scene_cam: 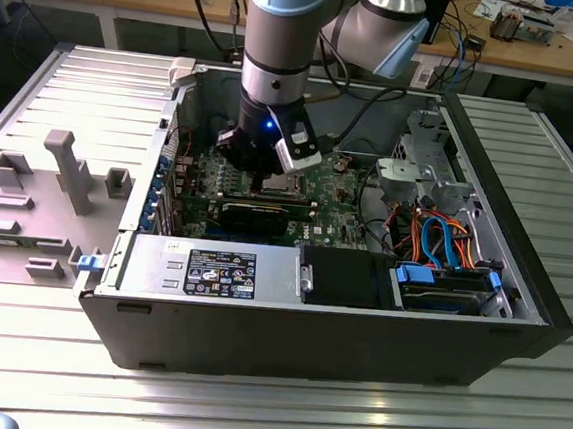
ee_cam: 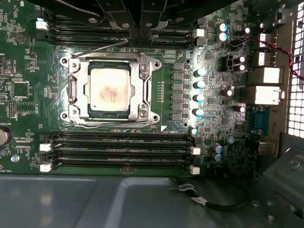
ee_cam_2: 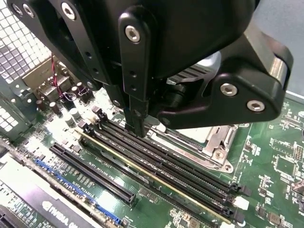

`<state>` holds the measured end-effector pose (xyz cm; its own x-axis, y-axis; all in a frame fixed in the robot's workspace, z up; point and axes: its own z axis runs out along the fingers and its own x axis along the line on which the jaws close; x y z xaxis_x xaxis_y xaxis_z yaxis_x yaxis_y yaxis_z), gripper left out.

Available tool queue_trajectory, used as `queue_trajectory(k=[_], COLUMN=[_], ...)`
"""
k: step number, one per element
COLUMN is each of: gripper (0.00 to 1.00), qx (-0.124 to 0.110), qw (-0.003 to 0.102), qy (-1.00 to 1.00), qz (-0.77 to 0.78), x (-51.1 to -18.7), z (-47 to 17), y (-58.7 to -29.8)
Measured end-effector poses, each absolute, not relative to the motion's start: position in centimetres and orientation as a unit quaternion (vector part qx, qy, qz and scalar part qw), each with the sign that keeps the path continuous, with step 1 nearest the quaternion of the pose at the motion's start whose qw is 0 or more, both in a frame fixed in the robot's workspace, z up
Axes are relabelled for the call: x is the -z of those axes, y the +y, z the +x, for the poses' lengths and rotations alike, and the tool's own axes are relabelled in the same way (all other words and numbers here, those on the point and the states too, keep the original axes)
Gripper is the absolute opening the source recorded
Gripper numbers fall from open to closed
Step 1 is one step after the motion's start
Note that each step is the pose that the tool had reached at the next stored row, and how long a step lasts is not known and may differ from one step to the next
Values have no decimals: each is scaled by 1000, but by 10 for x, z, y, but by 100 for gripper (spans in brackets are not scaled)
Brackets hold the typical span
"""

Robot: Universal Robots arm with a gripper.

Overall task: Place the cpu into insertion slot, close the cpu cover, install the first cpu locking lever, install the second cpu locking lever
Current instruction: 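Install the second cpu locking lever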

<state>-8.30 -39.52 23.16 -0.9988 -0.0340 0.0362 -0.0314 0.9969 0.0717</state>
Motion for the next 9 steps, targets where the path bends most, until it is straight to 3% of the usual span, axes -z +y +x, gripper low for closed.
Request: queue_trajectory(k=[9], gripper=[11], qx=[45], qw=[22], qy=[-998], qz=[45], x=[-228], z=[-84], y=[-398])
